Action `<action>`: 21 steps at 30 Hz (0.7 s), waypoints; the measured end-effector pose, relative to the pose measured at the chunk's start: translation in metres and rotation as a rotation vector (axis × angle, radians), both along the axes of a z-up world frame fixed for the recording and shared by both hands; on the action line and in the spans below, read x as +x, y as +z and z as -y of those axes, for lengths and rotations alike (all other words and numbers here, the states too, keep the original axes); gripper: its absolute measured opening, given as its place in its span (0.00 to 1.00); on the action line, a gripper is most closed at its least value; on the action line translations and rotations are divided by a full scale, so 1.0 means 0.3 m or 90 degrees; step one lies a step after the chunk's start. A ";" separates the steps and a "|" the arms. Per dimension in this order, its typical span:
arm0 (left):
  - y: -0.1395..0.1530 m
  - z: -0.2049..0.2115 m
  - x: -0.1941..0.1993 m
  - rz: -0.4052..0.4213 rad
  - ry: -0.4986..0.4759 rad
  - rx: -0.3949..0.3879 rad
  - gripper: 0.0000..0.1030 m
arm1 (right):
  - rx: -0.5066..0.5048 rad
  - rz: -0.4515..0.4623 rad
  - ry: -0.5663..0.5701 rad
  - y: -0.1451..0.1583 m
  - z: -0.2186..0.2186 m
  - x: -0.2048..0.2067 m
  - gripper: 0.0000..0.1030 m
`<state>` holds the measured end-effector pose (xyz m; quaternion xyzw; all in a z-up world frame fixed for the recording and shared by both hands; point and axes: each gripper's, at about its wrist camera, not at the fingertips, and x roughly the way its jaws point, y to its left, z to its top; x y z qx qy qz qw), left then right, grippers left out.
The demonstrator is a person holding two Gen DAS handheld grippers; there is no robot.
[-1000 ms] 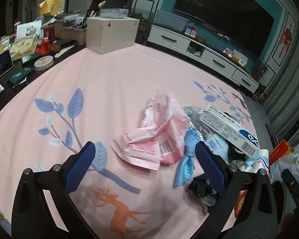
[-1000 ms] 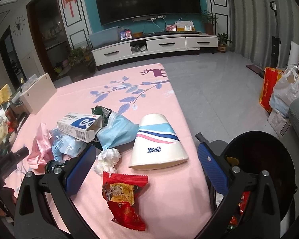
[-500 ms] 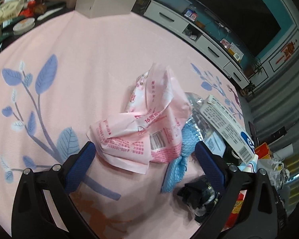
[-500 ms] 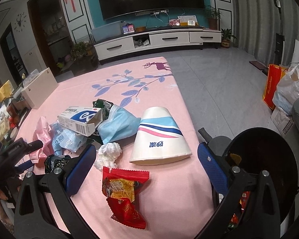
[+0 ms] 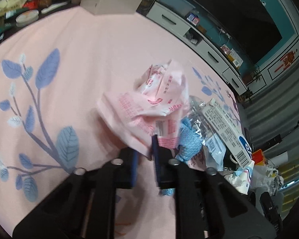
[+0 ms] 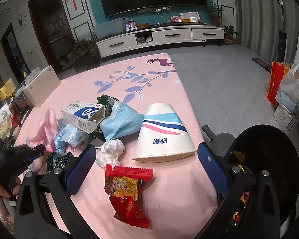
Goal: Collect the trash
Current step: 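Grasp the pink paper bag with the left tool while the right tool grasps the white paper cup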
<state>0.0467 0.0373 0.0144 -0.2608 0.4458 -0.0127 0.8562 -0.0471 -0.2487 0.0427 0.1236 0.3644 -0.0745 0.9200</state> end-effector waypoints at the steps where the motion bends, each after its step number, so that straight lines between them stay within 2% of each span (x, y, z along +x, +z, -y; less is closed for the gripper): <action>1: 0.012 -0.002 -0.011 0.010 0.002 -0.005 0.11 | 0.005 0.001 0.001 0.002 0.003 -0.001 0.96; 4: 0.067 -0.016 -0.055 0.055 0.002 -0.030 0.08 | 0.025 0.002 0.002 0.004 0.020 0.000 0.96; 14: 0.211 -0.019 -0.161 0.151 -0.017 -0.053 0.07 | 0.104 -0.012 -0.007 0.000 0.093 0.005 0.97; 18: 0.232 -0.015 -0.175 0.161 -0.033 -0.071 0.03 | 0.074 -0.029 -0.006 0.002 0.104 0.076 0.96; 21: 0.260 -0.019 -0.200 0.180 -0.045 -0.080 0.03 | 0.009 -0.058 -0.022 -0.023 0.099 0.150 0.96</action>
